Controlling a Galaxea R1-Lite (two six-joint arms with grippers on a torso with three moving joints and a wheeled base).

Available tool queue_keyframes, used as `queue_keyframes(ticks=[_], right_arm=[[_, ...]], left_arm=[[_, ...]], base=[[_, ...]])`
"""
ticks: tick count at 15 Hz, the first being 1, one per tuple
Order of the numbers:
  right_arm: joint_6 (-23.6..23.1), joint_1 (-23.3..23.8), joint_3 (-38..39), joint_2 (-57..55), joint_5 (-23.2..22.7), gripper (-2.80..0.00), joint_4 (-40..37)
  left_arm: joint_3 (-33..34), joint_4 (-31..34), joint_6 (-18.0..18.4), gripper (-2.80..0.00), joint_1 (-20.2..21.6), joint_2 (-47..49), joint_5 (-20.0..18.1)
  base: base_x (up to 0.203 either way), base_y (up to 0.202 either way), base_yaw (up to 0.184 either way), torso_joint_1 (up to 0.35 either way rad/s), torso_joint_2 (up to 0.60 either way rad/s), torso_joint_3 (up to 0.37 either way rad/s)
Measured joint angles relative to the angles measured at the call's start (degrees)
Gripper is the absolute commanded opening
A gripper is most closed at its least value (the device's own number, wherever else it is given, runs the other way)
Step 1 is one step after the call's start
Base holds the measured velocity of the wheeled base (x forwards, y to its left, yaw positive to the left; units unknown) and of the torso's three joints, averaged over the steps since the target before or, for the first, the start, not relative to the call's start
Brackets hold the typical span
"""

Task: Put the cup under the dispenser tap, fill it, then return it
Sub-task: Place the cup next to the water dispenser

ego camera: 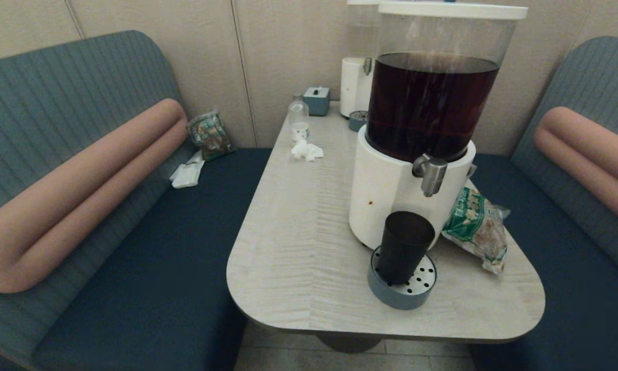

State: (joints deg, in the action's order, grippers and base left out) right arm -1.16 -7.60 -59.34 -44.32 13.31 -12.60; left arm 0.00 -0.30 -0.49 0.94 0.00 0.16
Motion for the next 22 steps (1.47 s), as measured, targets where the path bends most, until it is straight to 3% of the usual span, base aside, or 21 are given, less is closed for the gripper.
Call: queue_keyframes(ticks=[6, 10, 16, 18, 22], right_arm=[[-4.7, 6.5, 18.8, 28.9, -10.6, -2.80, 2.5], [-6.3, 7.3, 26.7, 40.9, -9.0, -2.80, 6.9], [-10.1, 7.4, 52.5, 44.2, -9.0, -2.80, 29.3], [-8.4, 7.4, 57.3, 44.3, -10.6, -2.80, 26.7], [-4.9, 7.4, 59.2, 44.4, -14.8, -2.80, 12.6]], left_arm=[[0.0, 0.0, 0.0, -2.80, 0.0, 0.0, 0.0], [0.0, 0.1, 0.0, -2.80, 0.0, 0.0, 0.0], [0.0, 0.1, 0.0, -2.80, 0.0, 0.0, 0.0], [0.0, 0.1, 0.0, -2.80, 0.0, 0.0, 0.0], [0.0, 0.0, 0.0, -2.80, 0.0, 0.0, 0.0]], base=[[0.000, 0.000, 0.000, 0.000, 0.00, 0.000], [0.000, 0.000, 0.000, 0.000, 0.00, 0.000], [0.000, 0.000, 0.000, 0.000, 0.00, 0.000], [0.000, 0.000, 0.000, 0.000, 0.00, 0.000], [0.000, 0.000, 0.000, 0.000, 0.00, 0.000]])
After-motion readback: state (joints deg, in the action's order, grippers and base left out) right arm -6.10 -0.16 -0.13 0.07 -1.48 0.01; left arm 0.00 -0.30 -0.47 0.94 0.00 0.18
